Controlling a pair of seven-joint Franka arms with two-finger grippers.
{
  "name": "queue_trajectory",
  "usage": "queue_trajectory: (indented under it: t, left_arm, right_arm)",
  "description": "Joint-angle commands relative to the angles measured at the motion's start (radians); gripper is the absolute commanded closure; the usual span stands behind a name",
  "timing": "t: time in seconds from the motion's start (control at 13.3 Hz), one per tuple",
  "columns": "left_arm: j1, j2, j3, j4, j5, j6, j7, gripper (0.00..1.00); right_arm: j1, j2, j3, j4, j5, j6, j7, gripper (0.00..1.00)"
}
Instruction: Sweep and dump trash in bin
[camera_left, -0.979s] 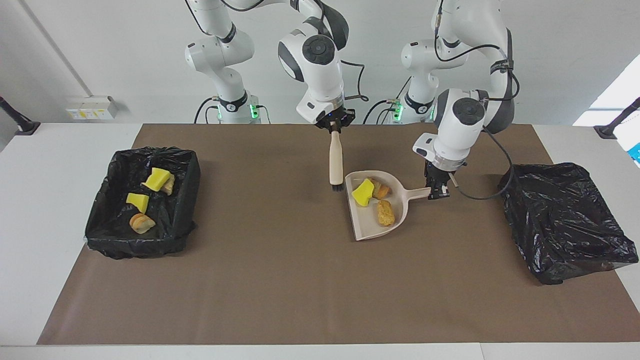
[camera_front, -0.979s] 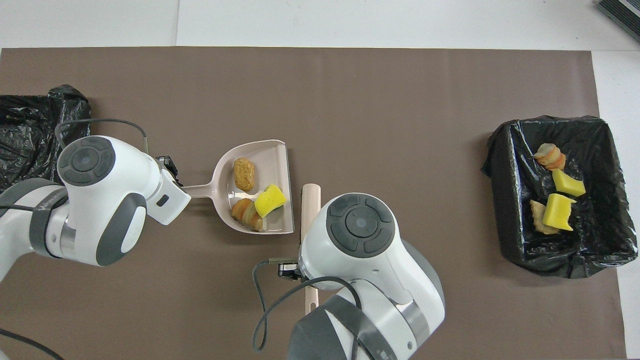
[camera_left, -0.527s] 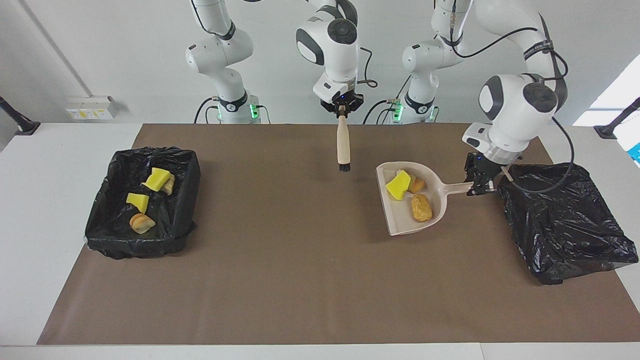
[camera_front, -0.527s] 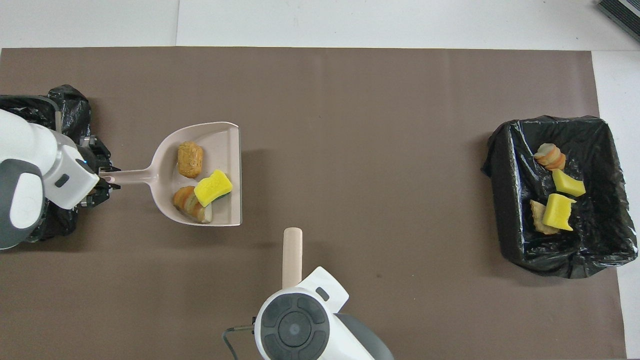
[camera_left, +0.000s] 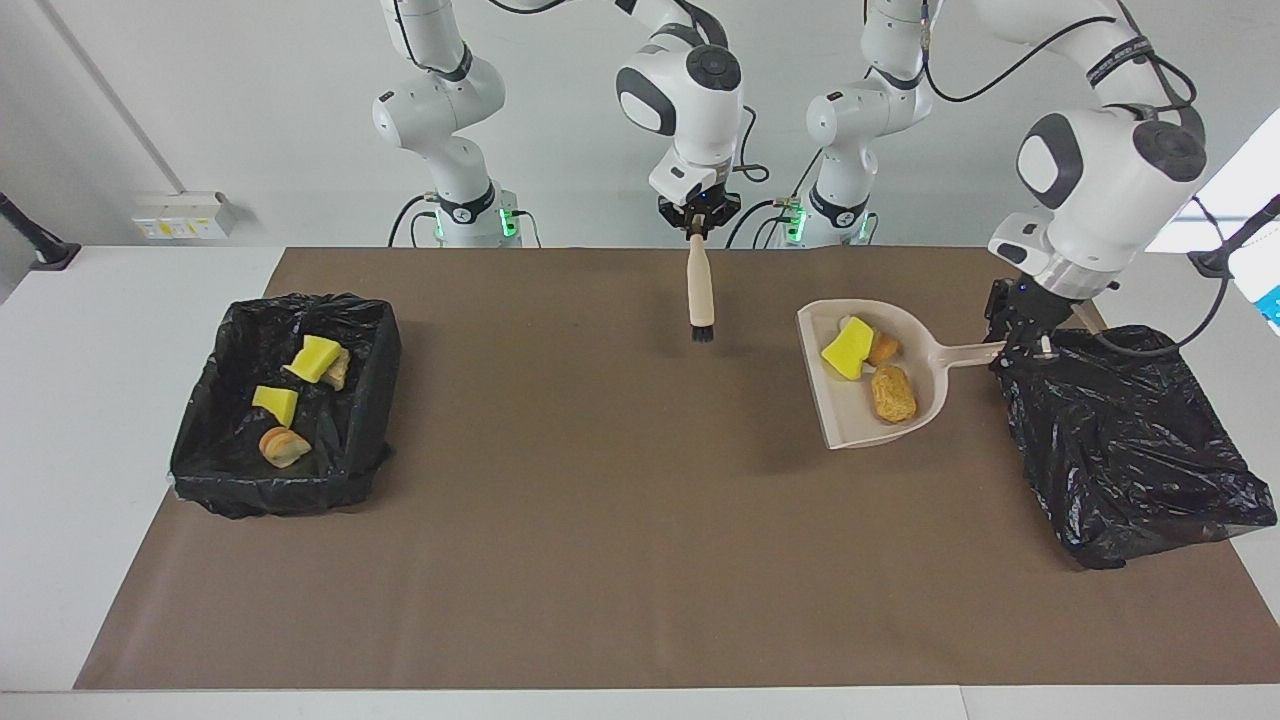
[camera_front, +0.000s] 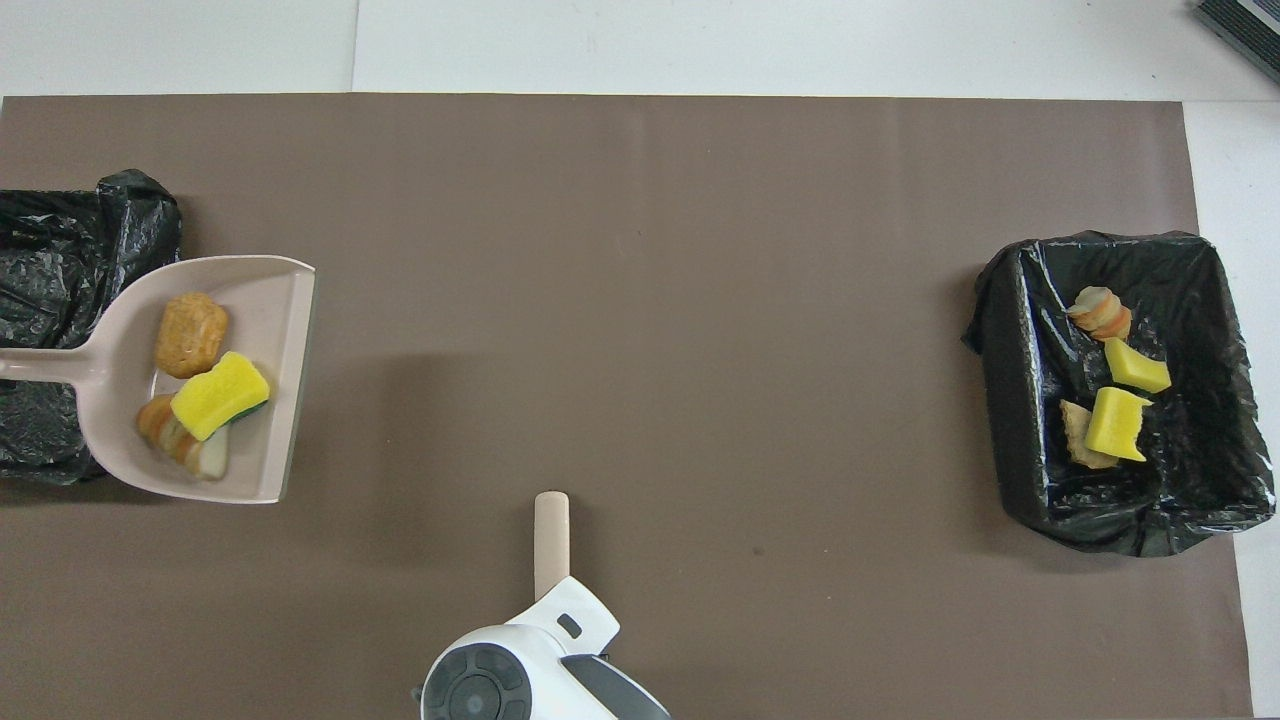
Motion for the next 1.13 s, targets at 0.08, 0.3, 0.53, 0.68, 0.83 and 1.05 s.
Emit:
queue_trajectory:
  t: [0.08,0.3,0.53,0.68,0.83,1.05]
  left_arm:
    - [0.138,0.059,-0.008,0.109,-0.003,-0.031,0.162,1.0]
    - [0.186,0.114,-0.005,0.207,0.086,-0.054,0.194,1.0]
    - [0.199,0.223,0.057,0.371,0.134,-0.091,0.2,1.0]
    - [0.151,0.243,0.143,0.379,0.138,-0.027,0.258,1.0]
    - [0.145,0.253,0.178,0.377,0.147,0.055,0.259,1.0]
    - [0.143,0.284,0.201,0.376,0.174,0.162,0.242,1.0]
  right_arm:
    - [0.026,0.013,0.0,-0.007,-0.029,0.039,0.007,1.0]
    - [0.016,0.027,-0.001,0.048,-0.067,-0.005,0.007,0.0]
    - [-0.018,0.029,-0.004,0.108,-0.104,-0.031,0.002,0.0]
    - [-0.052,0.027,-0.004,0.133,-0.141,-0.041,-0.022,0.0]
    - [-0.116,0.004,-0.004,0.154,-0.142,-0.103,-0.121,0.0]
    - [-0.255,-0.045,-0.004,0.222,-0.144,-0.205,-0.312,0.0]
